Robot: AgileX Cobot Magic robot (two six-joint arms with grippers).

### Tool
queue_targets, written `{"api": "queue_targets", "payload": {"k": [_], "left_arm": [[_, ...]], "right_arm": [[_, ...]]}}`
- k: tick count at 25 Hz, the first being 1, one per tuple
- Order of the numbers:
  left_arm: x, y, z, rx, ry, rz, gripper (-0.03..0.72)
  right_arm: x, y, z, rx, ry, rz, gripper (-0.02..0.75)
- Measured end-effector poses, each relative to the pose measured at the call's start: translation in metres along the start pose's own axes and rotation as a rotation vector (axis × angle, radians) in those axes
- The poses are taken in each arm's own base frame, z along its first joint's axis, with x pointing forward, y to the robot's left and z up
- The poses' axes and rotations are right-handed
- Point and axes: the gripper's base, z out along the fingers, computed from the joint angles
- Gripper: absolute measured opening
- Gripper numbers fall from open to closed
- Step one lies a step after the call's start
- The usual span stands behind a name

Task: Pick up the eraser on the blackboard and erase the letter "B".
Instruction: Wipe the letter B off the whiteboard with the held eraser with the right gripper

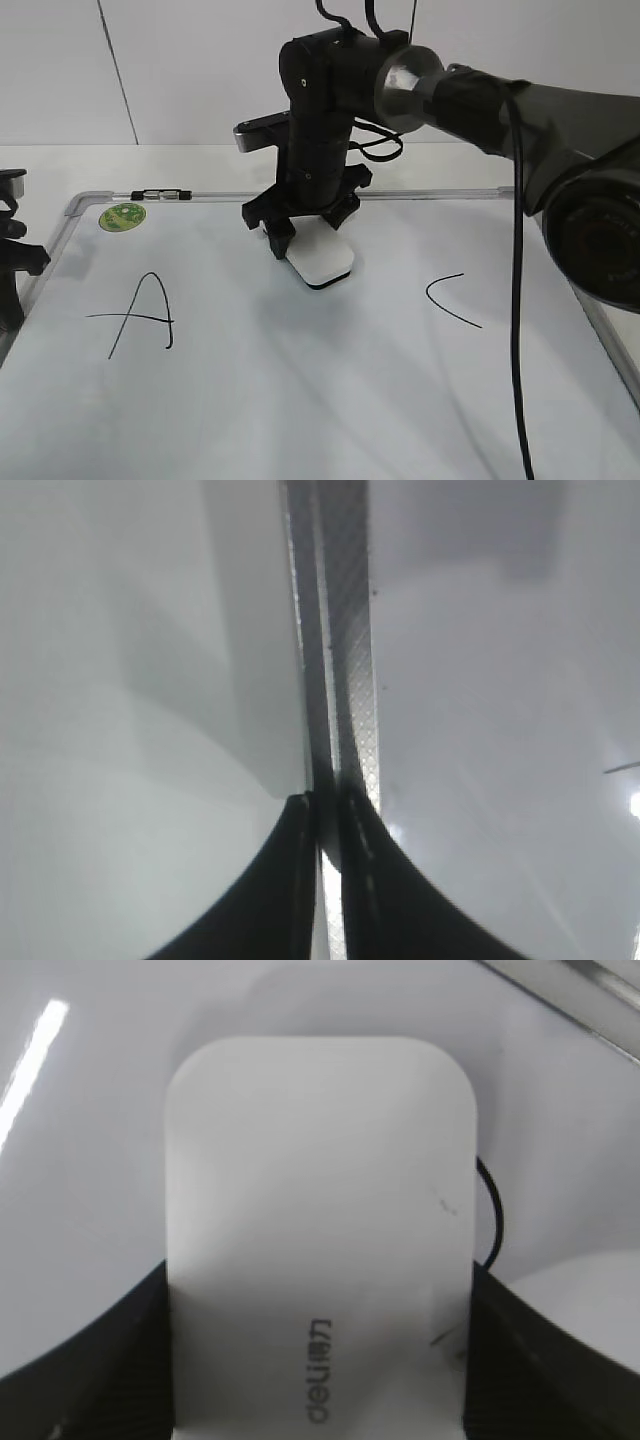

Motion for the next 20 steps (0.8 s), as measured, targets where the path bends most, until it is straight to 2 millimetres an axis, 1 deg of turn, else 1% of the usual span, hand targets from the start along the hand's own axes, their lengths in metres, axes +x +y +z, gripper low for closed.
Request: {"api": "queue_targets", "payload": {"k": [4, 6, 10, 12, 16, 20], "left_arm": [[0.0, 0.0, 0.0, 0.002, -0.002, -0.002, 0.018], [0.0, 0.0, 0.0, 0.004, -0.002, -0.003, 0.018], [0.0, 0.0, 0.0, 0.004, -0.002, -0.003, 0.017], [0.0, 0.0, 0.0, 0.004, -0.002, -0.003, 0.017], [0.0, -0.001, 0.0, 0.006, -0.004, -0.005, 0.017], [0.0, -0.001, 0.0, 0.006, -0.004, -0.005, 0.017]], "right_arm": [[0.0, -0.009, 0.0, -0.019, 0.0, 0.048, 0.537], [-0.001, -0.021, 0.0, -0.018, -0.006, 0.082, 0.537], [0.0, -0.053, 0.0, -0.006, -0.013, 0.161, 0.537], [0.001, -0.062, 0.0, -0.001, -0.013, 0.18, 0.537], [0.001, -0.062, 0.0, 0.007, -0.013, 0.178, 0.537], [0.0, -0.048, 0.0, 0.036, -0.012, 0.136, 0.537]]}}
